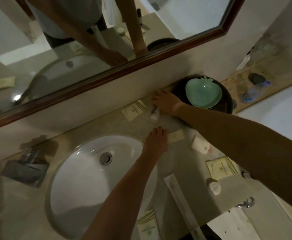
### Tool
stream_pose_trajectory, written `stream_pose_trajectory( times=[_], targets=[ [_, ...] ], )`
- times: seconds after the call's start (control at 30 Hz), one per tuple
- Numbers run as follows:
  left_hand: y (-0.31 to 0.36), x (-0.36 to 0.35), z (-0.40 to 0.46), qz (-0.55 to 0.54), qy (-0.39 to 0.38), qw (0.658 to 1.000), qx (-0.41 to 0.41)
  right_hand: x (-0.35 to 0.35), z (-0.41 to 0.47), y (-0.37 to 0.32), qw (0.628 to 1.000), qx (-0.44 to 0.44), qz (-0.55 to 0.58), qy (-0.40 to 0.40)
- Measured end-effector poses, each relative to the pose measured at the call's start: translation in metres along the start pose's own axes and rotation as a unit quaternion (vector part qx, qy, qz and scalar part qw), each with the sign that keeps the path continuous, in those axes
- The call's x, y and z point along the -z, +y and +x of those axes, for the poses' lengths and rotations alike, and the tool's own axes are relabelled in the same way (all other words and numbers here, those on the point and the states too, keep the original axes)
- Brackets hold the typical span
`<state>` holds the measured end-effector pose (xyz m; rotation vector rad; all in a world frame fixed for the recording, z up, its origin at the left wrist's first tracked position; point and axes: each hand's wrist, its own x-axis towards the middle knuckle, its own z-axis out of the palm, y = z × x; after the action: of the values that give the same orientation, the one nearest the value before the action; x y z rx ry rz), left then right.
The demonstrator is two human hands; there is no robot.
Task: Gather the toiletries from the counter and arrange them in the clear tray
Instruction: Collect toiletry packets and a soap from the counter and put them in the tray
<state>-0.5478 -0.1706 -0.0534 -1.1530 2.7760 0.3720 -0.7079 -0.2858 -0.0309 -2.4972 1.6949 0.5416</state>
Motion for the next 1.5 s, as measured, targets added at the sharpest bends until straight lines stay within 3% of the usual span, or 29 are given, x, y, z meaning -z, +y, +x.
stream_pose_trajectory(
  times=[0.2,0.33,0.47,0.6,0.73,0.87,1.03,1.27,1.5],
  targets=[
    [-0.009,0.013,-0.021,-0.029,-0.017,0.999,-0.032,0.019,-0.042,-0.006,0.983,-0.002,0.057,0.176],
    [-0.027,0.026,-0.071,-0.051,-0.003,0.998,-0.043,0.043,-0.074,-0.058,0.984,-0.054,0.066,0.157],
    [-0.057,0.040,-0.140,-0.023,0.048,0.998,-0.032,0.055,-0.095,-0.138,0.963,-0.089,0.202,0.155],
    [-0.119,0.044,-0.235,-0.050,0.046,0.996,0.059,0.068,-0.098,-0.233,0.937,-0.107,0.273,0.190],
    [-0.215,0.038,-0.350,-0.086,0.105,0.988,0.079,0.089,-0.084,-0.340,0.926,-0.122,0.278,0.225],
    [-0.300,0.040,-0.453,-0.066,0.123,0.981,0.138,0.113,-0.059,-0.445,0.923,-0.101,0.304,0.213],
    [-0.378,0.034,-0.555,-0.076,0.091,0.960,0.255,0.138,-0.040,-0.551,0.927,-0.067,0.319,0.186],
    [-0.431,-0.002,-0.612,-0.047,-0.032,0.958,0.281,0.152,-0.033,-0.618,0.934,-0.046,0.314,0.162],
    [-0.434,-0.017,-0.634,-0.041,0.024,0.950,0.307,0.151,-0.027,-0.632,0.945,-0.037,0.293,0.145]
  ],
)
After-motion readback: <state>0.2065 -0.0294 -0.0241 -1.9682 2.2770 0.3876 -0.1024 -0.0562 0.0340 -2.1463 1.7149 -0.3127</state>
